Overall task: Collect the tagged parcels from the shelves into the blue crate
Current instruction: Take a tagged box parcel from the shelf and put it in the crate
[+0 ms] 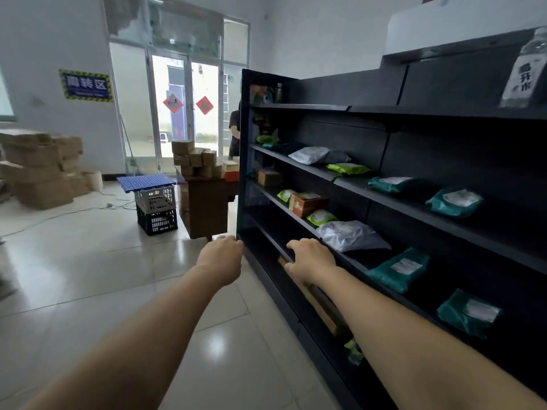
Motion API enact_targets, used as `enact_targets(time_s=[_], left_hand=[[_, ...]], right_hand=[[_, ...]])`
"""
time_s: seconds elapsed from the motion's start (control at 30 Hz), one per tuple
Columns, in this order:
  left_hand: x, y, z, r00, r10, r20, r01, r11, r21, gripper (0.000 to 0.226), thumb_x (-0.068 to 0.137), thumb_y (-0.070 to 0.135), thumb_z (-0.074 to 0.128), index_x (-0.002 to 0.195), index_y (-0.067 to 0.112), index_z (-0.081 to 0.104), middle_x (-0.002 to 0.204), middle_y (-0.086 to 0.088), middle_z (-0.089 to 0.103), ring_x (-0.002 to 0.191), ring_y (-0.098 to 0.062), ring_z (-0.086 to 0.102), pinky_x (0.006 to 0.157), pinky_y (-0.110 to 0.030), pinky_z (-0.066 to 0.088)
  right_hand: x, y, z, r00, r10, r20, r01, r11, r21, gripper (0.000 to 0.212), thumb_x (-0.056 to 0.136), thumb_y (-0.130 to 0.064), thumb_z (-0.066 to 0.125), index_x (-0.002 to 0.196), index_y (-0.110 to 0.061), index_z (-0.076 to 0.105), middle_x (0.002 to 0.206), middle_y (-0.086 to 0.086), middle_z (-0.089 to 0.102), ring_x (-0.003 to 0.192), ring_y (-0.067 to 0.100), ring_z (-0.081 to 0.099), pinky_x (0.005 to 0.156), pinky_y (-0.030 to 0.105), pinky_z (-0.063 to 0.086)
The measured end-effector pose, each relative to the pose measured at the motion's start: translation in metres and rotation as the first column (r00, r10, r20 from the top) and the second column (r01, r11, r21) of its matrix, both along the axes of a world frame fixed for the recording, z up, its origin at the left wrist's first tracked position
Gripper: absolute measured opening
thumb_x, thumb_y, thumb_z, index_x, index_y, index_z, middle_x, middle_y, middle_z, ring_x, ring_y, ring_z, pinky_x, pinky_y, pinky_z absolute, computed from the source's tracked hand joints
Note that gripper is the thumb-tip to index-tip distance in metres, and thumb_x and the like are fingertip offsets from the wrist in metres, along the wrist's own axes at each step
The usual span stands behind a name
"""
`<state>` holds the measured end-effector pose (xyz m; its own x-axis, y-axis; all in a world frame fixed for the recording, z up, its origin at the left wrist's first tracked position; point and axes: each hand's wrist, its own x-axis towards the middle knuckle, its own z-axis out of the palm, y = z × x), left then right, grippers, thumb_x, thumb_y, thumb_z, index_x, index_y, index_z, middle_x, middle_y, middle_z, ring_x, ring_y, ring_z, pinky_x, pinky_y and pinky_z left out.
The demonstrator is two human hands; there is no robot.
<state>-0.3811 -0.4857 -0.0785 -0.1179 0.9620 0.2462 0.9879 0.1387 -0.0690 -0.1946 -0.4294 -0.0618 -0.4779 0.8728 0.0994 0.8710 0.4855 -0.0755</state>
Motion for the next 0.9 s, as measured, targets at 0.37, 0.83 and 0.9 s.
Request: enact_targets(time_s=[0.37,0.83,0.9], left_hand=[[-0.119,0.135,-0.003,0.998,0.03,0.052,-0.031,0.999,0.027,0.023,0.089,0.01,0.05,0.11,0.011,0.059,0.115,-0.008,0.057,0.113,-0.026,0.052,0.083,-0.035,0.046],[-0.253,0.321,0.009,0.997,-0.034,0.063,0.036,0.999,-0.026,0.023,0.09,0.011,0.05,0.112,0.009,0.058,0.116,-0.008,0.056,0.115,-0.027,0.052,0.085,-0.036,0.047],[-0.264,0.351,0.006,0.996,-0.044,0.08,0.047,0.998,-0.039,0.021,0.089,0.011,0.051,0.109,0.009,0.058,0.113,-0.009,0.056,0.113,-0.027,0.052,0.085,-0.037,0.047]], right_hand=[[-0.118,0.142,-0.004,1.0,0.009,-0.014,-0.009,1.0,-0.013,0.054,0.091,-0.037,0.059,0.141,-0.021,0.043,0.137,0.005,0.05,0.128,0.026,0.044,0.099,0.04,0.045],[-0.251,0.317,-0.009,0.999,-0.035,0.013,0.036,0.998,-0.057,0.053,0.092,-0.036,0.058,0.141,-0.02,0.043,0.136,0.005,0.051,0.127,0.025,0.044,0.097,0.038,0.046],[-0.262,0.345,-0.012,0.999,-0.039,0.014,0.04,0.998,-0.056,0.053,0.092,-0.037,0.057,0.141,-0.02,0.043,0.136,0.006,0.051,0.127,0.026,0.045,0.098,0.039,0.046]])
